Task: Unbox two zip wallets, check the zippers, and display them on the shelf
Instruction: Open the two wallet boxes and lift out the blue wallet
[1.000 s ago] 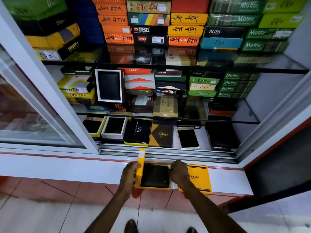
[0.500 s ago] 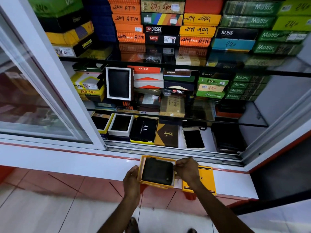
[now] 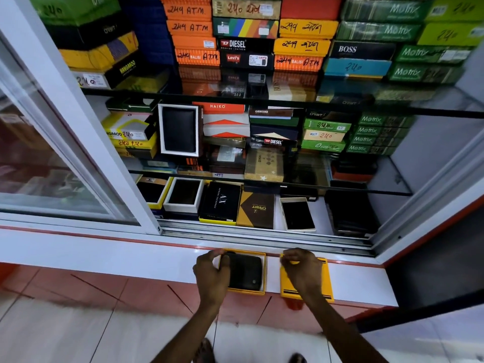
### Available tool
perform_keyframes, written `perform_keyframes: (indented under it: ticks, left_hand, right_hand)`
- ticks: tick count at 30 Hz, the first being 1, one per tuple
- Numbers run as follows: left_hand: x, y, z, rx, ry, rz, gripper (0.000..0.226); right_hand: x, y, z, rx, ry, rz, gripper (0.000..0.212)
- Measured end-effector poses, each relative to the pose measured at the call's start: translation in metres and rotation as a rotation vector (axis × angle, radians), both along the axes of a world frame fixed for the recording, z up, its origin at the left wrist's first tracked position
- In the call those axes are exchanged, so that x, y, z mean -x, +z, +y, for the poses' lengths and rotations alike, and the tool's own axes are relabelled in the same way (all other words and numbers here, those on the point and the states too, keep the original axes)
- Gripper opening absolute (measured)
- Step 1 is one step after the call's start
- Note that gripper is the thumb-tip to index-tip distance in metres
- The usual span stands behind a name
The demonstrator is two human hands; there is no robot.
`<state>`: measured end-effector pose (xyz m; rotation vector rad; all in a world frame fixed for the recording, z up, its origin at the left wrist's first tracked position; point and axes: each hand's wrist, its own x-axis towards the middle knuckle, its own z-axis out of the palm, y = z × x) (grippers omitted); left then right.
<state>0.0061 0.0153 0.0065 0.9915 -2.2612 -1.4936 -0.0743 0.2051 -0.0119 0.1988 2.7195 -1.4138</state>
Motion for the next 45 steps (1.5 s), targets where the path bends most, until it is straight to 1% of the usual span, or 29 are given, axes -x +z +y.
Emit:
perform_keyframes:
  ticks: [2, 4, 6, 8, 9, 11, 13, 14, 16, 17, 19, 20, 23, 25, 26, 27, 29, 30, 31, 32, 33, 35, 37, 39, 41, 43, 45]
  left_hand:
    - [0.006, 0.01, 0.016, 0.013, -0.09, 0.051, 0.015]
    - [0.012, 0.014, 0.036, 0.034, -0.201, 0.03, 0.015]
    - [0.021, 0.014, 0.056, 0.051, -0.298, -0.004, 0.016]
    - [0.032, 0.014, 0.077, 0.016, -0.426, -0.099, 0.017]
    - [0.037, 0.014, 0.088, 0.002, -0.505, -0.166, 0.015]
    - [0.046, 0.012, 0.107, 0.018, -0.616, -0.281, 0.014]
    - [0.055, 0.007, 0.123, 0.046, -0.615, -0.361, 0.036]
    - [0.058, 0.006, 0.128, 0.057, -0.6, -0.388, 0.047]
    - [0.063, 0.001, 0.137, 0.09, -0.589, -0.445, 0.07]
    - [0.064, 0.001, 0.141, 0.097, -0.575, -0.478, 0.086]
    - [0.066, -0.004, 0.149, 0.054, -0.506, -0.505, 0.12]
    - [0.066, -0.005, 0.153, 0.045, -0.458, -0.497, 0.131]
    - [0.07, -0.014, 0.166, 0.051, -0.362, -0.511, 0.145]
    - [0.072, -0.019, 0.168, 0.011, -0.315, -0.503, 0.142]
    - [0.071, -0.017, 0.167, -0.023, -0.314, -0.499, 0.131]
    - [0.068, -0.005, 0.165, -0.078, -0.321, -0.467, 0.112]
    - [0.061, 0.003, 0.154, -0.269, -0.322, -0.312, 0.068]
    - [0.058, 0.007, 0.147, -0.387, -0.302, -0.223, 0.048]
    - [0.055, 0.008, 0.138, -0.502, -0.252, -0.163, 0.034]
    - [0.052, 0.006, 0.128, -0.599, -0.182, -0.119, 0.029]
    - [0.049, 0.003, 0.119, -0.674, -0.109, -0.102, 0.029]
    - [0.045, -0.004, 0.109, -0.77, -0.029, -0.094, 0.025]
    - [0.038, -0.011, 0.108, -0.817, 0.016, -0.054, 0.016]
    - [0.034, -0.019, 0.113, -0.834, 0.024, -0.018, 0.019]
    - [0.033, -0.028, 0.121, -0.783, 0.009, -0.055, 0.021]
    - [0.032, -0.025, 0.13, -0.668, 0.001, -0.13, 0.026]
    - [0.034, -0.019, 0.136, -0.531, -0.068, -0.156, 0.028]
  right_hand:
    - [-0.001, 0.005, 0.027, -0.023, -0.094, 0.012, 0.011]
    - [-0.001, 0.003, 0.055, -0.064, -0.193, -0.047, 0.016]
    - [0.002, -0.011, 0.078, -0.123, -0.22, -0.163, 0.035]
    - [0.009, -0.023, 0.094, -0.115, -0.175, -0.325, 0.059]
    - [0.012, -0.028, 0.1, -0.061, -0.147, -0.406, 0.063]
    - [0.017, -0.031, 0.107, 0.126, -0.144, -0.507, 0.068]
    - [0.018, -0.021, 0.113, 0.304, -0.162, -0.575, 0.076]
    - [0.018, -0.016, 0.116, 0.382, -0.15, -0.608, 0.076]
    - [0.018, -0.002, 0.121, 0.488, -0.136, -0.663, 0.066]
    - [0.018, 0.002, 0.125, 0.509, -0.121, -0.684, 0.065]
    - [0.018, 0.006, 0.131, 0.533, -0.085, -0.693, 0.068]
    - [0.02, 0.005, 0.133, 0.546, -0.072, -0.693, 0.067]
    - [0.019, 0.004, 0.14, 0.545, -0.054, -0.667, 0.055]
    - [0.017, 0.0, 0.139, 0.533, -0.065, -0.617, 0.033]
    - [0.016, -0.006, 0.138, 0.483, -0.075, -0.57, 0.019]
    - [0.015, -0.012, 0.139, 0.363, -0.063, -0.504, 0.009]
    - [0.013, -0.014, 0.139, 0.044, -0.015, -0.359, 0.01]
    - [0.013, -0.011, 0.139, -0.027, -0.006, -0.303, 0.012]
    - [0.012, -0.01, 0.139, -0.06, 0.011, -0.269, 0.011]
    - [0.012, -0.009, 0.141, -0.078, 0.019, -0.243, 0.011]
    - [0.011, -0.008, 0.144, -0.079, 0.001, -0.224, 0.01]
    - [0.009, -0.002, 0.152, -0.056, -0.046, -0.209, 0.01]
    - [0.009, 0.002, 0.157, -0.091, -0.053, -0.174, 0.01]
    - [0.009, 0.008, 0.158, -0.13, -0.054, -0.157, 0.01]
    - [0.009, 0.012, 0.154, -0.085, -0.075, -0.181, 0.015]
    - [0.008, 0.014, 0.148, -0.029, -0.093, -0.213, 0.019]
    - [0.008, 0.011, 0.141, -0.036, -0.079, -0.177, 0.017]
